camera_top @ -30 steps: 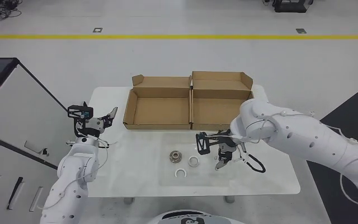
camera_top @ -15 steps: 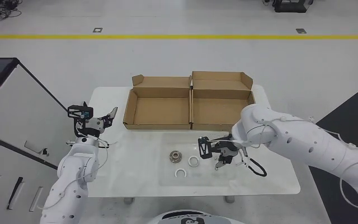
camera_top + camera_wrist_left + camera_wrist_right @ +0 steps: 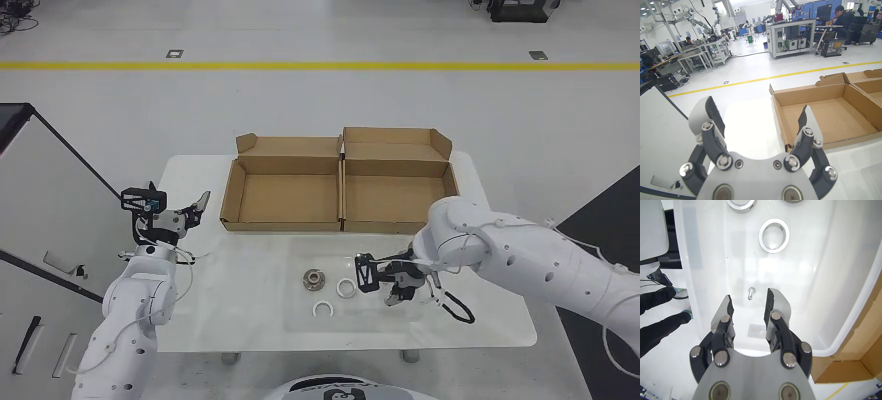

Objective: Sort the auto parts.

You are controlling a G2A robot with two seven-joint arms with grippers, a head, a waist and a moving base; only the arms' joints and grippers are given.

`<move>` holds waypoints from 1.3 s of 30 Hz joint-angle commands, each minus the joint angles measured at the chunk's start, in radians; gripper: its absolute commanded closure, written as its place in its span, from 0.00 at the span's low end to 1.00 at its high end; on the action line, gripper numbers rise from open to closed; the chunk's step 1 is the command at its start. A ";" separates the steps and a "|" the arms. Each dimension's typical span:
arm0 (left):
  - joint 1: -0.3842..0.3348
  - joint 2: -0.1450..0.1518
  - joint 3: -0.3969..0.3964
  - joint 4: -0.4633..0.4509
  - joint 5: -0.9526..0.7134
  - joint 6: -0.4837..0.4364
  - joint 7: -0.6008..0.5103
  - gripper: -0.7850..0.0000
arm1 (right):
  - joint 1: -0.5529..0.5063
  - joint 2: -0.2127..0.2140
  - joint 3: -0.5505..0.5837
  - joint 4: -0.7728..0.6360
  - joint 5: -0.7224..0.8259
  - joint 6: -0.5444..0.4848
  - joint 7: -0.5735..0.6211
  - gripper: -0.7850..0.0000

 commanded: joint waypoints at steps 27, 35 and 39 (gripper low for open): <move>0.000 0.000 0.000 0.000 0.000 0.000 0.000 0.00 | -0.072 -0.010 0.032 0.006 -0.052 0.014 0.006 0.54; 0.000 0.000 0.000 0.000 0.000 0.000 0.000 0.00 | -0.090 -0.014 0.040 0.013 -0.079 0.017 0.004 0.54; 0.000 0.000 0.000 0.000 0.000 0.000 0.000 0.00 | -0.098 -0.016 0.045 0.018 -0.089 0.019 0.006 0.54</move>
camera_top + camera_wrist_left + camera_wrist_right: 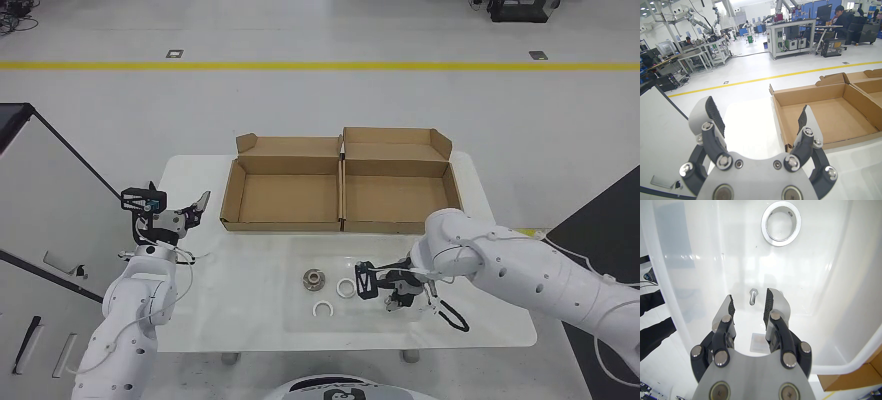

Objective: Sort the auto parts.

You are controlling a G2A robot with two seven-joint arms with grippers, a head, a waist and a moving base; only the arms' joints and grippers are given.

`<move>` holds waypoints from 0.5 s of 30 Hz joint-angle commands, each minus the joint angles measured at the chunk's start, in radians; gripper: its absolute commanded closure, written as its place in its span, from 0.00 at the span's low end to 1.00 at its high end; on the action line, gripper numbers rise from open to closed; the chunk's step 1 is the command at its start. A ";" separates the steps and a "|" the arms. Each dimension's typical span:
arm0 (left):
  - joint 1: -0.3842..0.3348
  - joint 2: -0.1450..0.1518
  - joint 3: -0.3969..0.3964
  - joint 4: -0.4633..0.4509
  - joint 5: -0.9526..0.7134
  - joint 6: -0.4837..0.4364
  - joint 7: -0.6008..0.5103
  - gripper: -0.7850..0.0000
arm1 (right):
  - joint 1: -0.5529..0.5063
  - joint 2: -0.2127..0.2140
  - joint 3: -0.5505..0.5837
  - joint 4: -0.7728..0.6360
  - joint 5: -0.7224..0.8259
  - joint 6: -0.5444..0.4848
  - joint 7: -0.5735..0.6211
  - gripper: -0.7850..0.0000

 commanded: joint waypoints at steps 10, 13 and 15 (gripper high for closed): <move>0.000 0.000 0.000 0.000 0.000 0.000 0.000 0.00 | -0.021 -0.004 0.015 0.004 -0.012 0.004 0.003 0.57; 0.000 0.000 0.000 0.000 0.000 0.000 0.000 0.00 | -0.026 -0.005 0.019 0.004 -0.015 0.004 0.004 0.58; 0.000 0.000 0.000 0.000 0.000 0.000 0.000 0.00 | -0.029 -0.006 0.021 0.006 -0.020 0.007 0.004 0.58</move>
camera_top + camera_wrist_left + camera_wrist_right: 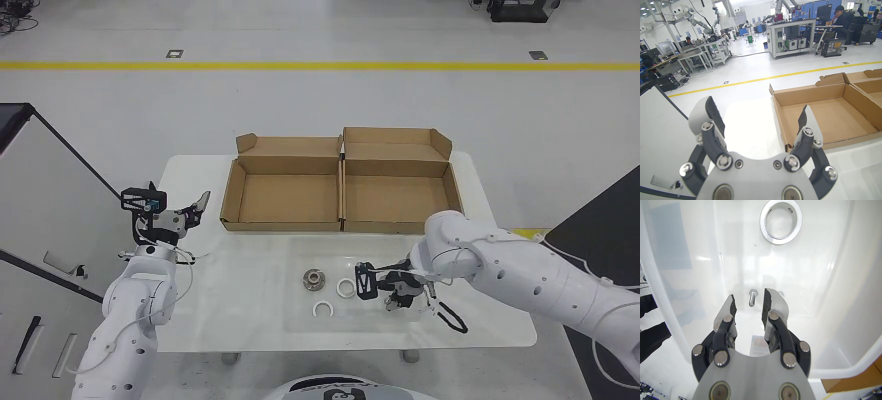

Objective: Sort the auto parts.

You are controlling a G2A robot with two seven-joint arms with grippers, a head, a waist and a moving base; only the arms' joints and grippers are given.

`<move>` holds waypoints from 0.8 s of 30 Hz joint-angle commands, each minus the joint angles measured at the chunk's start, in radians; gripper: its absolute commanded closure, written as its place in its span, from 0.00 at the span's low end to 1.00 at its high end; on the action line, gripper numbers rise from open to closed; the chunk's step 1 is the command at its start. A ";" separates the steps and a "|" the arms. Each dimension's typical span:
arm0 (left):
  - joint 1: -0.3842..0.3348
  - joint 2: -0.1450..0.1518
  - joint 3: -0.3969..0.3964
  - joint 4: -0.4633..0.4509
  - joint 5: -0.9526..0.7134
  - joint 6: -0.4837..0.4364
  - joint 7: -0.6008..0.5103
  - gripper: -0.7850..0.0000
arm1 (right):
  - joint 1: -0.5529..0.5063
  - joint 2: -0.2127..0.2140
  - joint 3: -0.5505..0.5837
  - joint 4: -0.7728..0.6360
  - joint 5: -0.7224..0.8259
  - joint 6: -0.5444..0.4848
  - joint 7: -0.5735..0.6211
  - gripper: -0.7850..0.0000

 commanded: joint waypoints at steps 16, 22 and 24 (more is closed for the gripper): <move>0.000 0.000 0.000 0.000 0.000 0.000 0.000 0.00 | -0.023 -0.017 0.014 0.020 -0.027 -0.002 0.004 0.60; 0.000 0.000 0.000 0.000 0.000 0.000 0.000 0.00 | -0.028 -0.018 0.023 0.026 -0.029 -0.007 0.011 0.69; 0.000 0.000 0.000 0.000 0.000 0.000 0.000 0.00 | -0.030 -0.018 0.027 0.025 -0.029 -0.007 0.011 0.77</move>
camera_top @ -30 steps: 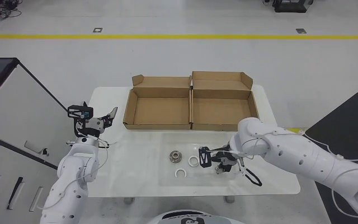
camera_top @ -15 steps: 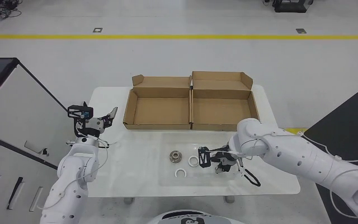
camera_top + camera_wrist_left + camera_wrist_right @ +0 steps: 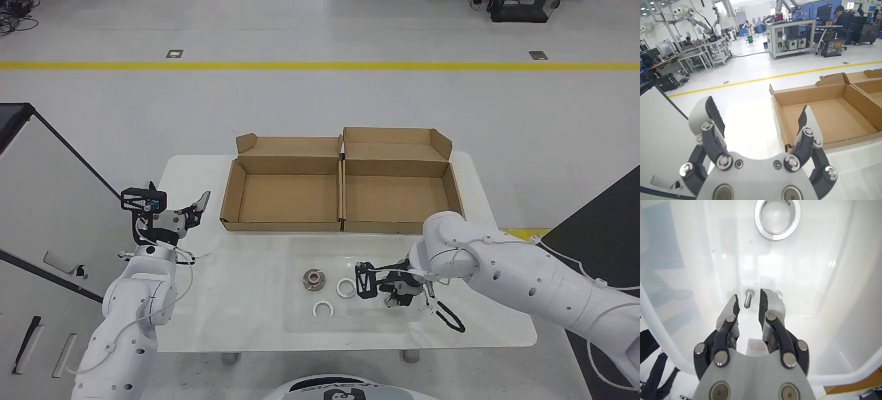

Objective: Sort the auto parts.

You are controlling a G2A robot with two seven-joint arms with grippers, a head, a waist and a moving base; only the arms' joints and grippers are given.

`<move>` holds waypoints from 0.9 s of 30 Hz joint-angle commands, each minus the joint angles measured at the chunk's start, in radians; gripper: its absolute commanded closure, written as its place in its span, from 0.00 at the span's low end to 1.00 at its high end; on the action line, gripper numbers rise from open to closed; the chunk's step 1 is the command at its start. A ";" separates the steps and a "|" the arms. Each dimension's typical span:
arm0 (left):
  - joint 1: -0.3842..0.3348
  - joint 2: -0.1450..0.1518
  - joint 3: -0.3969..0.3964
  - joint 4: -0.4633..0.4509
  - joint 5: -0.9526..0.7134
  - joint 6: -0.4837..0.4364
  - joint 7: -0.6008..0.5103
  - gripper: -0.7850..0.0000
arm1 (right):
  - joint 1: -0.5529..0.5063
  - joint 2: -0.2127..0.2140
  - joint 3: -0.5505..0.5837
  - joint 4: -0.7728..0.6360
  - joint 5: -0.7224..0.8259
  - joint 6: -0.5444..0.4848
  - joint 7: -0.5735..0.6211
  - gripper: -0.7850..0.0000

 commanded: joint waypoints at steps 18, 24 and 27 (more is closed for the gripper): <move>0.000 0.000 0.000 0.000 0.000 0.000 0.000 0.00 | -0.021 0.006 0.038 -0.029 -0.018 -0.020 -0.002 1.00; 0.000 0.000 0.000 0.000 0.000 0.000 0.000 0.00 | -0.006 0.023 0.082 -0.075 -0.023 -0.039 -0.008 1.00; 0.000 0.000 0.000 0.000 0.000 0.000 0.000 0.00 | 0.007 0.038 0.114 -0.107 -0.003 -0.045 -0.014 1.00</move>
